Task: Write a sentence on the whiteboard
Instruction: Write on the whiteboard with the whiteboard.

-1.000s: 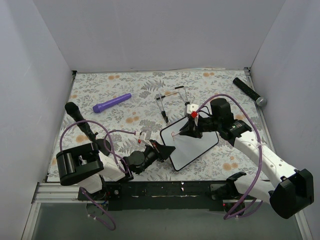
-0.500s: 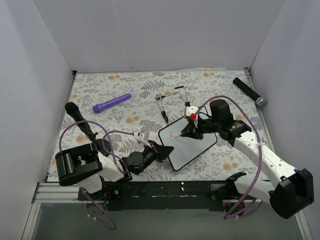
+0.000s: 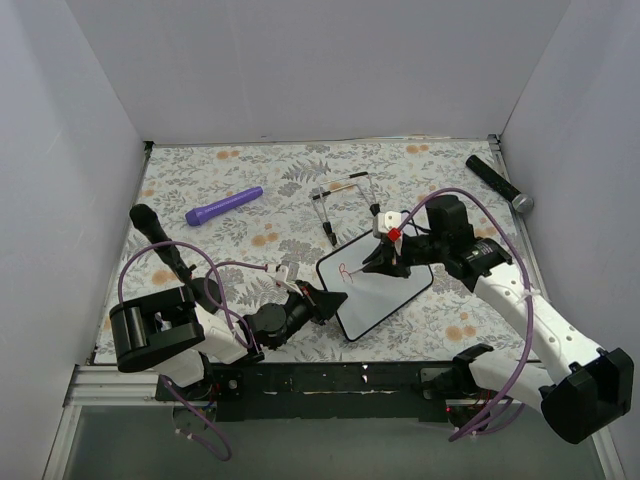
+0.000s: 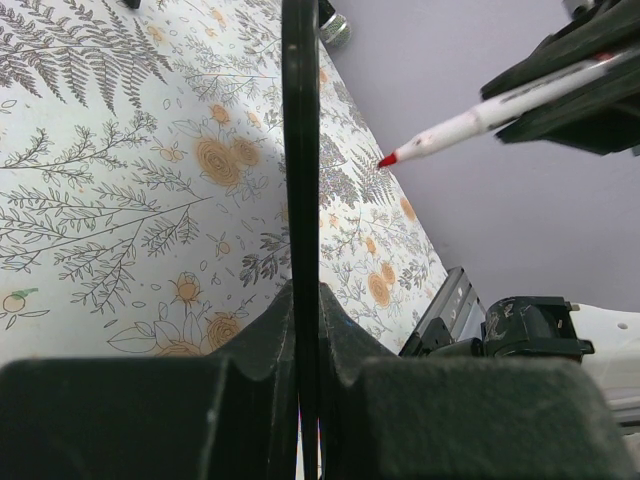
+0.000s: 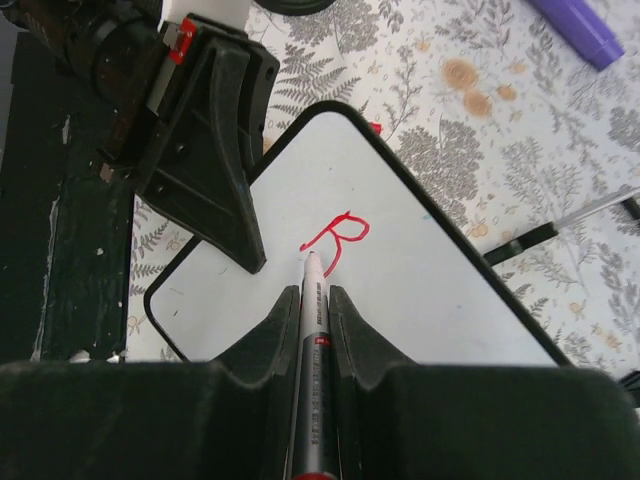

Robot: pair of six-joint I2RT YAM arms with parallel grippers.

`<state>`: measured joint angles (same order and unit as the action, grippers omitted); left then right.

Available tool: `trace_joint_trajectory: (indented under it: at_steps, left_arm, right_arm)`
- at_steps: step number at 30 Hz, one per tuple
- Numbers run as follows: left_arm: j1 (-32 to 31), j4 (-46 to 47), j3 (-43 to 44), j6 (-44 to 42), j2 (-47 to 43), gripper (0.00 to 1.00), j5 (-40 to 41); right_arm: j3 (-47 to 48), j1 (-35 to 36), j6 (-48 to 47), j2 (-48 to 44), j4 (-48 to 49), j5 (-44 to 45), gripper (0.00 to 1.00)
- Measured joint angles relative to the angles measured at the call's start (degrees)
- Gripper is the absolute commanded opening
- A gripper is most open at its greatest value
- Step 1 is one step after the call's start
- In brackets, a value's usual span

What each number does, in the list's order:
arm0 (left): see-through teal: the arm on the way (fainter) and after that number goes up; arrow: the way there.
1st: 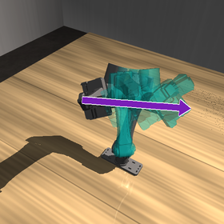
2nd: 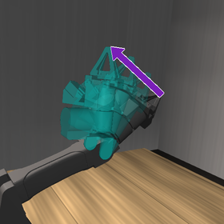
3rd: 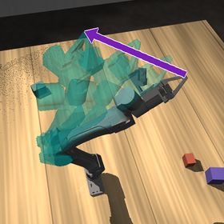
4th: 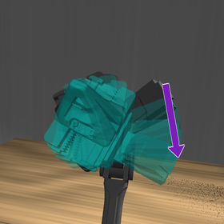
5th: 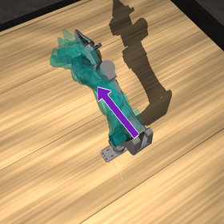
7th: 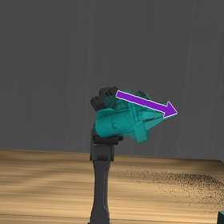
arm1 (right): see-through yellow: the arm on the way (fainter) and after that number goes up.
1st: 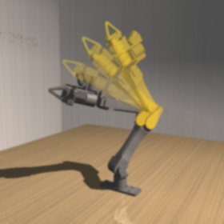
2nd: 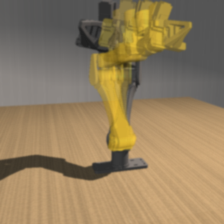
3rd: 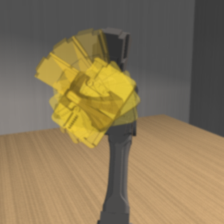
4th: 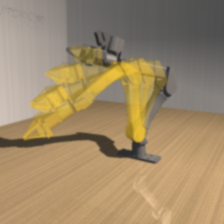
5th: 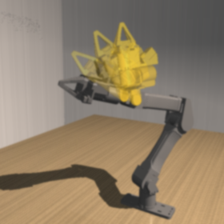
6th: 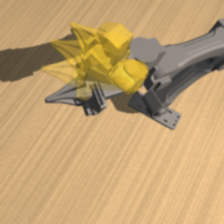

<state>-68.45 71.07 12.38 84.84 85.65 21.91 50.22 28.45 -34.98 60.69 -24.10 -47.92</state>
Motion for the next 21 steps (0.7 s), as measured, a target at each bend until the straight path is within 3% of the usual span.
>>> trace_joint_trajectory:
  at_steps: [21]
  left_arm:
    - [0.00,0.15,-0.02,-0.70,0.00,0.00,-0.98]
  right_arm:
    - [-0.90,-4.13,0.28,-2.12,2.23,-2.01,0.01]
